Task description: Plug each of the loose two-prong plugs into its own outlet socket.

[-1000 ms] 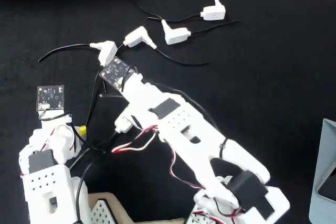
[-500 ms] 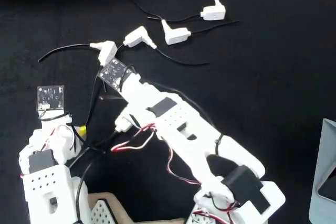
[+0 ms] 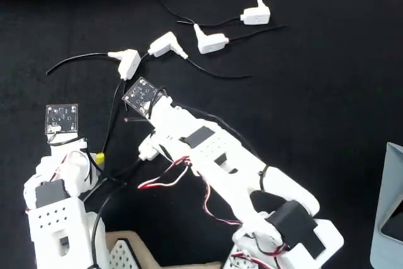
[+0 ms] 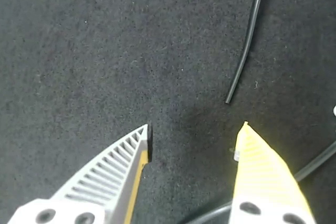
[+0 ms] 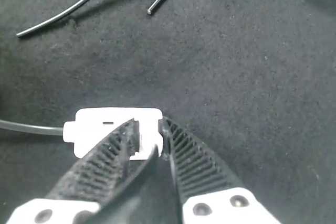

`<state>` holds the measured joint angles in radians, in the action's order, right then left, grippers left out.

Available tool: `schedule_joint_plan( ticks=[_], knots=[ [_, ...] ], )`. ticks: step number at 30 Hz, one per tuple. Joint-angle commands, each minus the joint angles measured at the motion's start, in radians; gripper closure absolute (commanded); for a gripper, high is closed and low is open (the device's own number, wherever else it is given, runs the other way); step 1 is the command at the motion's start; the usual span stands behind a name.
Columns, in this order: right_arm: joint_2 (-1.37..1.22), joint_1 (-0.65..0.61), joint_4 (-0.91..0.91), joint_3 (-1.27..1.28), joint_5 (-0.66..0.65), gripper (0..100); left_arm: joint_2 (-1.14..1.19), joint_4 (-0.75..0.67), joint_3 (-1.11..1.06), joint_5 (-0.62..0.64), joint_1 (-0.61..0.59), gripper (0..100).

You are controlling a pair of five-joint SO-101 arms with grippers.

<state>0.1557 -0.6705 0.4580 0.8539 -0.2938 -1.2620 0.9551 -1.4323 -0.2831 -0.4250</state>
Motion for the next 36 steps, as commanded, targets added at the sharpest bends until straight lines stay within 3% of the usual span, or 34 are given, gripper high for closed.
schedule_joint_plan(
  ticks=[1,11,22,30,33,36],
  knots=[
    [-0.039,-0.009,-0.003,-0.013,-0.008,98.7,-0.011,-0.015,0.002,0.002,-0.002,74],
    [-0.097,0.203,-0.003,-0.389,-0.009,98.6,-0.011,-0.015,0.002,0.002,-0.007,74],
    [-0.547,0.356,0.005,-0.886,-0.005,98.1,-0.011,-0.015,0.002,0.002,-0.007,74],
    [-0.579,0.331,0.192,-1.006,-0.005,68.3,-0.011,-0.015,0.002,0.0,-0.007,74],
    [-0.509,0.311,0.298,-1.007,-0.006,73.3,-0.011,-0.015,0.001,0.0,-0.005,74],
    [-0.415,0.296,0.422,-0.995,-0.006,85.8,-0.011,-0.015,0.001,0.0,-0.004,74]
  ],
)
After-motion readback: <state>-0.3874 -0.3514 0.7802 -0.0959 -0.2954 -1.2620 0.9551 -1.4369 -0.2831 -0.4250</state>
